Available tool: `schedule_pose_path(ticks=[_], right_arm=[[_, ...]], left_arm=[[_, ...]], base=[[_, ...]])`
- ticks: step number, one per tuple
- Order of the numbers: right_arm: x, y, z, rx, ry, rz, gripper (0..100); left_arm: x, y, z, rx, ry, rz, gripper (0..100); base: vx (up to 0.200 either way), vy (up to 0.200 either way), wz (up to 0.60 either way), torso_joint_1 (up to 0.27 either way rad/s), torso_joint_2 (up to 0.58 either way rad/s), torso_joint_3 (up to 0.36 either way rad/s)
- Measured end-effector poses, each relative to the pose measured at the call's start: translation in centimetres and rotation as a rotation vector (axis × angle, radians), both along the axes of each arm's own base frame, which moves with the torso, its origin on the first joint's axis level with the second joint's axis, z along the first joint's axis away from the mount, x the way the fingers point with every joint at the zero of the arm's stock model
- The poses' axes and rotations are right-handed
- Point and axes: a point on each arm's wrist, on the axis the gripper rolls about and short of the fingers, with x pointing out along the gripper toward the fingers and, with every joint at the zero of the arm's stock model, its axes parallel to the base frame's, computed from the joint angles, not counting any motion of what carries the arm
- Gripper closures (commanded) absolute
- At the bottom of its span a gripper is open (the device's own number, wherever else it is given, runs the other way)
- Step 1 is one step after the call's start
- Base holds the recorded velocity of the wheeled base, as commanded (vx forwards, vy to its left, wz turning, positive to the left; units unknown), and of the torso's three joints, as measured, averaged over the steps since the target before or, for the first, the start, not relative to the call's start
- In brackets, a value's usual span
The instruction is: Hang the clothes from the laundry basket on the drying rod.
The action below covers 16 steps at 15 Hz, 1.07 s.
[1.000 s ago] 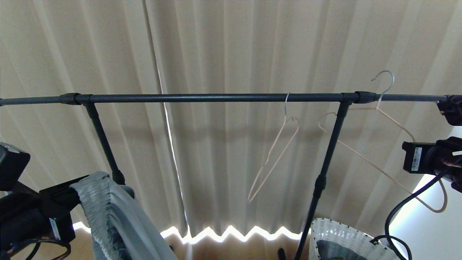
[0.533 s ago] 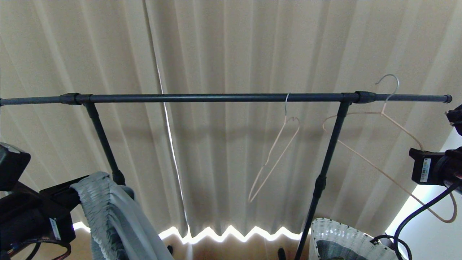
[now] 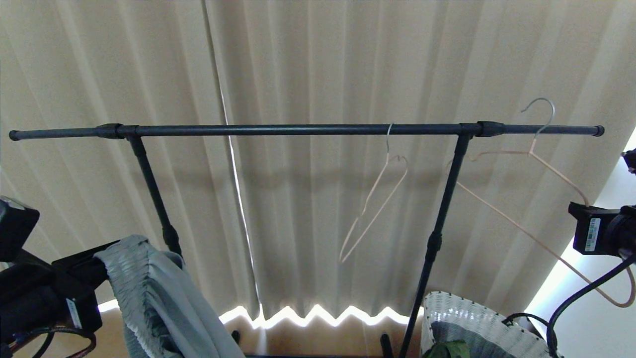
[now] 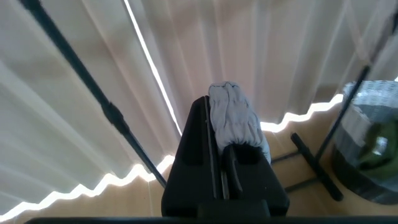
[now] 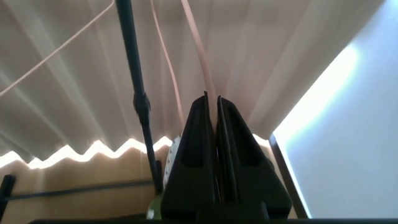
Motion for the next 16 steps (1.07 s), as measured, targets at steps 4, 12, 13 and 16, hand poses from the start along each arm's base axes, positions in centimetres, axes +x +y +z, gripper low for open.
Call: schedule_pose_path(ticks=[4,12,13,16], right_arm=[[-0.1,0.0,0.0,0.0,0.002,0.0,100],[-0.2,0.1,-0.2,0.014,0.008,0.037,100],[-0.2,0.1,-0.3,0.025,0.011,0.067,100],[-0.4,0.3,-0.8,0.062,0.031,0.172,100]], left_arm=[[0.0,0.0,0.0,0.001,0.0,0.0,100],[0.7,-0.2,-0.3,0.051,0.019,-0.017,100],[1.0,-0.3,0.0,0.061,0.009,-0.021,100],[2.6,-1.1,1.1,0.063,-0.001,-0.049,100]], base=[[-0.2,0.0,0.0,0.001,0.0,0.0],[-0.075,0.0,0.0,0.001,0.0,0.001],[0.0,0.0,0.0,0.0,0.0,0.0],[0.0,0.0,0.0,0.0,0.0,0.0]])
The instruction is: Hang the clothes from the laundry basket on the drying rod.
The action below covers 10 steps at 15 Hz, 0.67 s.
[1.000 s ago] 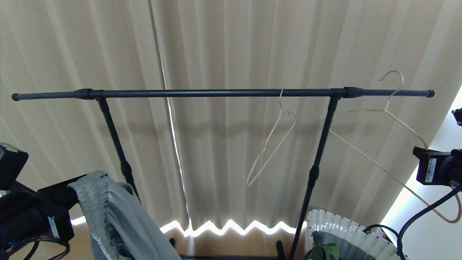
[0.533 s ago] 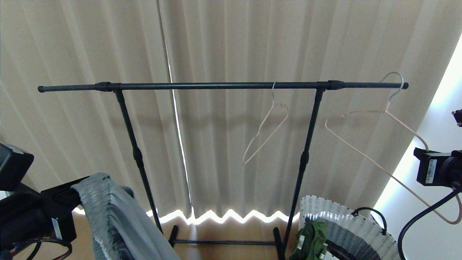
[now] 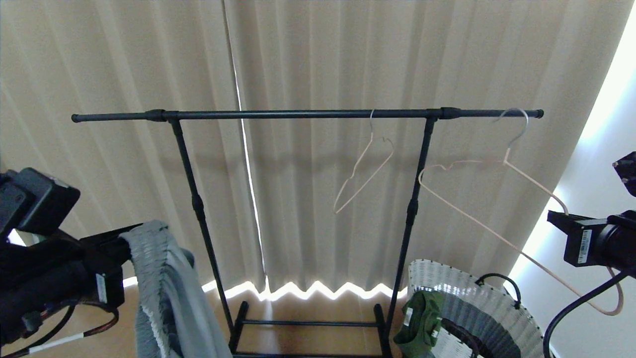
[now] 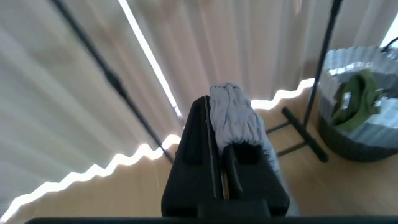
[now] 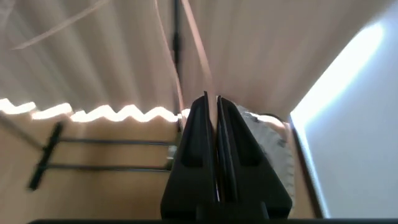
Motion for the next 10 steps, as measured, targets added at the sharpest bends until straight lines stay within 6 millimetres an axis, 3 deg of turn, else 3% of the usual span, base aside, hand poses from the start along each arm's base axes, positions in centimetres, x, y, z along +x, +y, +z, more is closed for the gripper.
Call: schedule_pose_path(ticks=[4,10], right_arm=[[0.1,0.6,0.4,0.036,-0.053,0.094,100],[-0.3,3.8,1.2,0.176,-0.114,0.264,100]], left_arm=[[3.7,-2.0,2.4,-0.037,0.0,-0.026,100],[8.6,-4.4,4.5,-0.119,0.069,0.144,100]], base=[[0.0,0.0,0.0,0.0,0.0,0.0],[0.0,0.0,0.0,0.0,0.0,0.0]])
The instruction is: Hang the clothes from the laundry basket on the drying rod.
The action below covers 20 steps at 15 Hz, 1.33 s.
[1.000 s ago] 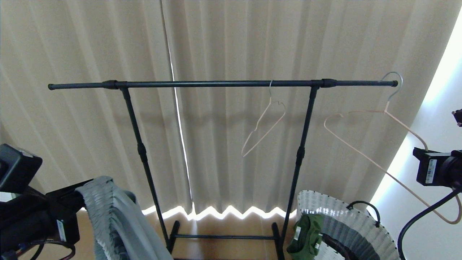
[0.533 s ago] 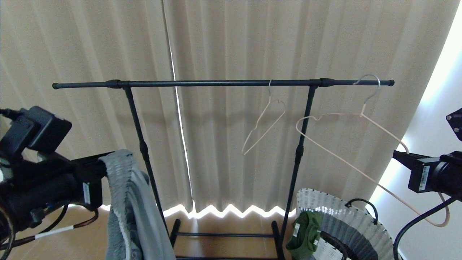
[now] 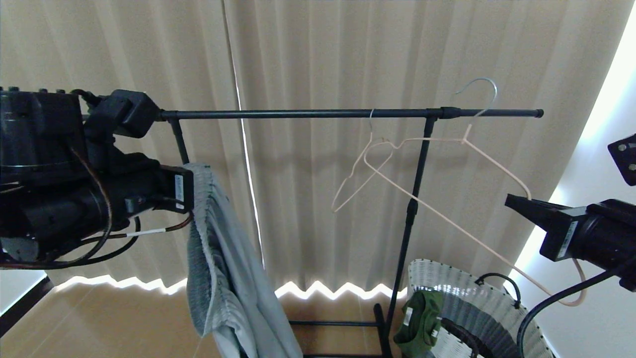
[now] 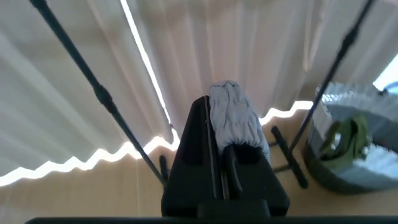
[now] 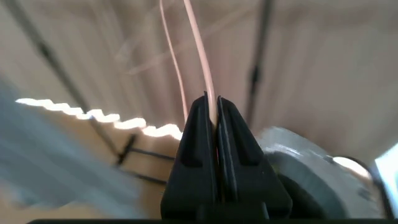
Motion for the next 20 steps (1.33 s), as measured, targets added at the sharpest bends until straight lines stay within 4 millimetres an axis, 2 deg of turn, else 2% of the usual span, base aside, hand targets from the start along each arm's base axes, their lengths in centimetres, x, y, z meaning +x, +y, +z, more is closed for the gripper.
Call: schedule_pose_path(ticks=[4,7,11,15,20], right_arm=[[-0.4,2.5,0.4,0.055,-0.048,0.126,100],[-0.9,4.3,0.3,0.128,-0.031,0.208,100],[-2.0,5.9,-0.1,0.145,-0.006,0.306,100],[-3.6,7.0,-1.1,0.125,0.031,0.4,100],[-5.1,7.5,-1.6,0.126,0.051,0.518,100]], left_arm=[[1.9,-2.2,0.0,-0.016,0.005,0.042,100],[3.4,-3.1,-0.5,0.003,0.012,0.071,100],[4.1,-3.9,-1.4,0.03,0.037,0.074,100],[5.0,-3.7,-1.9,0.119,0.03,0.165,100],[6.4,-2.9,-2.1,0.133,0.031,0.206,100]], base=[[0.0,0.0,0.0,0.0,0.0,0.0],[0.0,0.0,0.0,0.0,0.0,0.0],[0.0,0.0,0.0,0.0,0.0,0.0],[0.0,0.0,0.0,0.0,0.0,0.0],[0.0,0.0,0.0,0.0,0.0,0.0]])
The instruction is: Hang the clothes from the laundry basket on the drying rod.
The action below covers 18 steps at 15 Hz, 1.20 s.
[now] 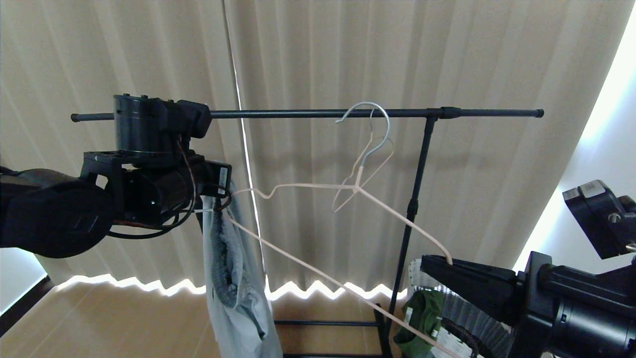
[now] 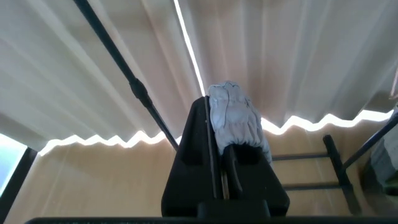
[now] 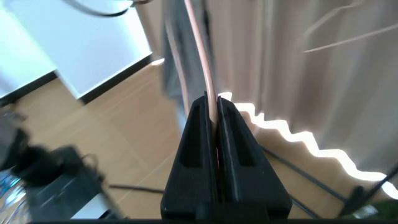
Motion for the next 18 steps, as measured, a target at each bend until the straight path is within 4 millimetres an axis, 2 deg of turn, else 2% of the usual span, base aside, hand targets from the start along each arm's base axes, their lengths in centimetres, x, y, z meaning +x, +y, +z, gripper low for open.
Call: schedule_pose_path(ticks=[7,14,18], right_arm=[[-0.2,0.8,-0.2,-0.01,0.008,0.056,100],[2.3,3.5,-0.4,-0.033,0.02,0.019,100],[3.9,4.3,-0.5,-0.017,-0.006,-0.049,100]], left_arm=[[0.3,0.1,-0.1,0.009,0.003,0.005,100],[0.1,0.1,-0.1,0.036,0.005,0.0,100],[0.1,0.6,0.0,0.095,0.002,0.031,100]], base=[[0.0,0.0,0.0,0.0,0.0,0.0],[0.0,0.0,0.0,0.0,0.0,0.0],[0.0,0.0,0.0,0.0,0.0,0.0]])
